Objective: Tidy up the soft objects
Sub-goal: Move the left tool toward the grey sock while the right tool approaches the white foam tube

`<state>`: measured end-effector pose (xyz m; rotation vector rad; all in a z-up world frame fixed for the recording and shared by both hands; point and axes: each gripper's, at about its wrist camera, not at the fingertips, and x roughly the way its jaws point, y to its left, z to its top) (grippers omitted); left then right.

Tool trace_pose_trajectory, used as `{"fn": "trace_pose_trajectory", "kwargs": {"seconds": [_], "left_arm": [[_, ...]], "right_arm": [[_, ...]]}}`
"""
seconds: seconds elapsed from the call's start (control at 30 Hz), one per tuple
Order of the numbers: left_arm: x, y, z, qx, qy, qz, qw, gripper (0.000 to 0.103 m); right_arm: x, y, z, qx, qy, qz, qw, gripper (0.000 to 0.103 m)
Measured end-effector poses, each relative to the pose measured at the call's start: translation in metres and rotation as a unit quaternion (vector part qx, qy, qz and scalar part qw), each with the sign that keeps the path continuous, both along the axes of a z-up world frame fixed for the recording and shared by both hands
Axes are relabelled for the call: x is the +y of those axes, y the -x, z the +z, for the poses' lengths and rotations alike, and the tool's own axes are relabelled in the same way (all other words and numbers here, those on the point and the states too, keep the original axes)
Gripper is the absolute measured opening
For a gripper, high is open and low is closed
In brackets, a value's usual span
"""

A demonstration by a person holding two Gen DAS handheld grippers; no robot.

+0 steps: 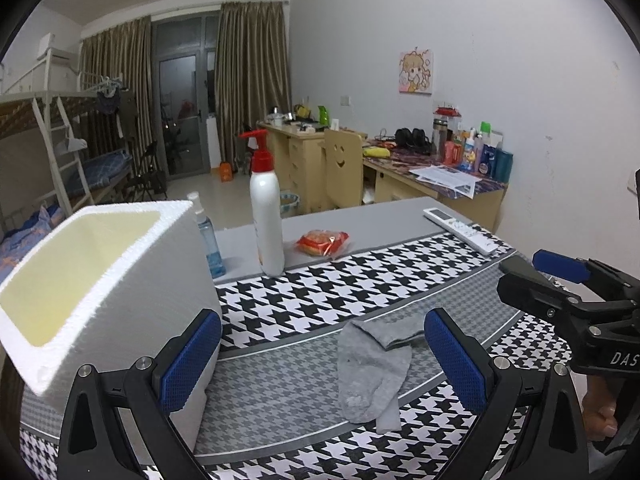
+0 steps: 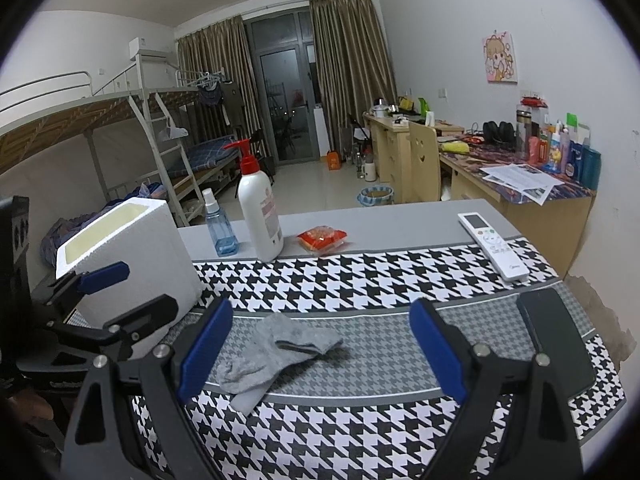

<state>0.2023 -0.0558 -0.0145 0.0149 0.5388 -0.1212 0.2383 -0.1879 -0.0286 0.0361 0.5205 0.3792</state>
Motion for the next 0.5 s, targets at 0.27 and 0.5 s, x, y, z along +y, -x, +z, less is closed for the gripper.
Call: {"fn": "trace_pose_trajectory", "kwargs": {"seconds": [0.27, 0.5], "left_arm": [[-0.002, -0.009, -0.012, 0.016, -0.007, -0.003, 0.9998, 0.102], [-0.002, -0.015, -0.018, 0.029, -0.013, -0.008, 0.9995, 0.102]], "right_arm": [[0.001, -0.004, -0.005, 0.007, 0.004, 0.002, 1.0, 0.093], [-0.001, -0.005, -0.01, 0.015, 0.005, 0.001, 1.0, 0.093]]}}
